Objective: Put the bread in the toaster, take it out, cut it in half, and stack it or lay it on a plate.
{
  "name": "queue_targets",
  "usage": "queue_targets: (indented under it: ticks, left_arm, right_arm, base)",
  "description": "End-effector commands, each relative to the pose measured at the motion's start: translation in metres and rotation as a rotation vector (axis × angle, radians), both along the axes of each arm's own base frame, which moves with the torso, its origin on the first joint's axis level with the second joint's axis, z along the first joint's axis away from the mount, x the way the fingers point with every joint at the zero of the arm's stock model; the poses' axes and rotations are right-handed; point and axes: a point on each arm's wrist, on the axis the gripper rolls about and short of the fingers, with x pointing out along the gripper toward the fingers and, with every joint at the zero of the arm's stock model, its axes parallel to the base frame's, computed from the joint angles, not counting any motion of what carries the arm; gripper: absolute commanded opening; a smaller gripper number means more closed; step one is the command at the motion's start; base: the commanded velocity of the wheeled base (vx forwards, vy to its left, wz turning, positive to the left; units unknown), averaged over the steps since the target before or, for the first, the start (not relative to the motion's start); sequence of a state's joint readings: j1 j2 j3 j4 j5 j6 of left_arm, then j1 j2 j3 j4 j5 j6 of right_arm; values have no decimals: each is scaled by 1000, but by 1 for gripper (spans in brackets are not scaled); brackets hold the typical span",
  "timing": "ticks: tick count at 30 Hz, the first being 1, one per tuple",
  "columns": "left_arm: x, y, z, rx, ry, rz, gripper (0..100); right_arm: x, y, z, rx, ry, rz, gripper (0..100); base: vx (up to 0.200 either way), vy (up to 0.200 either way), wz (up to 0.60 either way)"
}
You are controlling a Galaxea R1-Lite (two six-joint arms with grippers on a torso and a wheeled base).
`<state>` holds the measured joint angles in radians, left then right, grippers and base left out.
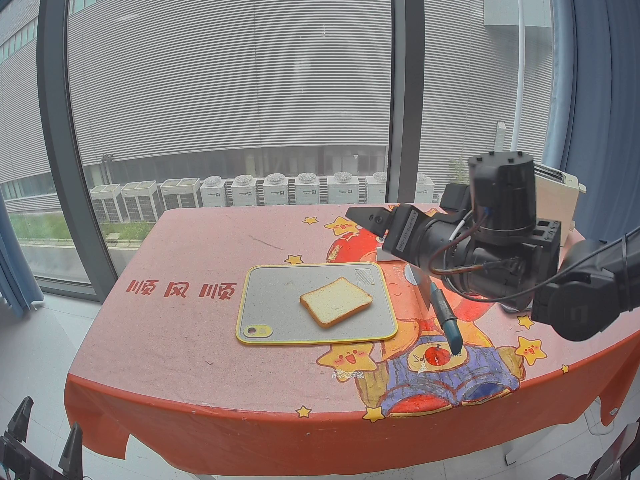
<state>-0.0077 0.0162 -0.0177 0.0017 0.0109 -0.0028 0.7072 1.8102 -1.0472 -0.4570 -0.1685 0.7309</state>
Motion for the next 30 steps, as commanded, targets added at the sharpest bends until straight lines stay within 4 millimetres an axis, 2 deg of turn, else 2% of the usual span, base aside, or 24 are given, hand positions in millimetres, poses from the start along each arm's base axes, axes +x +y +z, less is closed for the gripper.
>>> queue_targets:
  ticks: [1, 4, 8, 26, 30]
  left_arm:
    - [0, 0, -5, 0, 1, 1, 100]
    - [0, 0, -5, 0, 1, 0, 100]
    - [0, 0, -5, 0, 1, 1, 100]
    - [0, 0, -5, 0, 1, 0, 100]
    - [0, 0, -5, 0, 1, 0, 100]
  right_arm:
    - [-30, -28, -1, 98, -183, 93, 100]
    - [-40, -42, -3, 166, -303, 113, 100]
    - [-42, -53, -11, 185, -337, 127, 100]
    - [-52, -53, -2, 204, -366, 157, 100]
    - [-59, -53, 1, 211, -371, 175, 100]
  base:
    - [0, 0, 0]
    - [0, 0, 0]
    - [0, 0, 0]
    - [0, 0, 0]
    - [0, 0, 0]
